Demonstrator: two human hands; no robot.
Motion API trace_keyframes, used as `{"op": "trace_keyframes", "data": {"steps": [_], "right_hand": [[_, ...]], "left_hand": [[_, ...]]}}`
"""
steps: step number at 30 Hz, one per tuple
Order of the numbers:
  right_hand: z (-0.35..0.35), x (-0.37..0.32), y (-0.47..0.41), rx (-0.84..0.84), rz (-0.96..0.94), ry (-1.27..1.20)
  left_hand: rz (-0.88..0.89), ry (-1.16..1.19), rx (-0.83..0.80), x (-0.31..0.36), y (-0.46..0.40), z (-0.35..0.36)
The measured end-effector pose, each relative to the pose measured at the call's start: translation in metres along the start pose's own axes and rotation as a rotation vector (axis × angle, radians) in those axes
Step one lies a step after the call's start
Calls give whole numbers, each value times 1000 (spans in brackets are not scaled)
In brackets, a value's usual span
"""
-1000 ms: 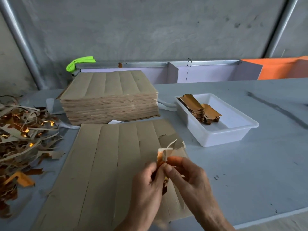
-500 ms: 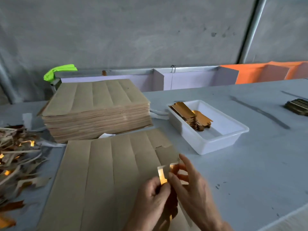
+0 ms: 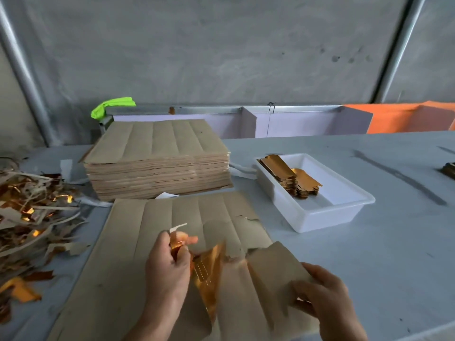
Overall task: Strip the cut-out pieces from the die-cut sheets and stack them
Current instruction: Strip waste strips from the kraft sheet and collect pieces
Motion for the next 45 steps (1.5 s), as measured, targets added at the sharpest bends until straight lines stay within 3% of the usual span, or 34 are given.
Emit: {"op": "trace_keyframes", "data": {"steps": [3,6,9,11,16,19,24,29,33,35,39,45], "right_hand": [[6,3,-5,-132,34,202],[26,0,-9,-260,50,370],[42,-2,-15,-293,75,444],[46,-3,-19,-308,48,474],[36,2,-15,-286,5,355],[29,-15,-11,-158,-203,537],[37,-35,7,-79,-448,831],[54,-40,23,-35,-480,1062],[70,-44,37,-75,-551,1105],[66,-47,39,-61,-582,1011],[40,-51,34,34,-654,599],[35,-55,34,155,-709,587]], "left_hand": [[127,-346,-72,15,4,9],[195,-845,-383,9,15,48],[141,-850,-696,-8,32,78],[103,-743,-759,-11,35,86],[366,-603,-352,33,16,84],[411,-642,-476,31,13,124],[197,-877,-702,-19,2,164],[317,-828,-619,-11,-1,163],[362,-703,-481,-4,-2,146],[313,-611,-443,-8,-7,138],[183,-465,-336,-24,-19,123],[227,-447,-310,-30,-19,120]]}}
Point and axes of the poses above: each hand's wrist, its own y-axis away from the middle knuckle, its own z-axis out of the palm, x = y × z, the point moved 10 cm from there along -y, towards the middle knuckle, and after that the axes turned 5 degrees about -x, right-handed, at the moved point
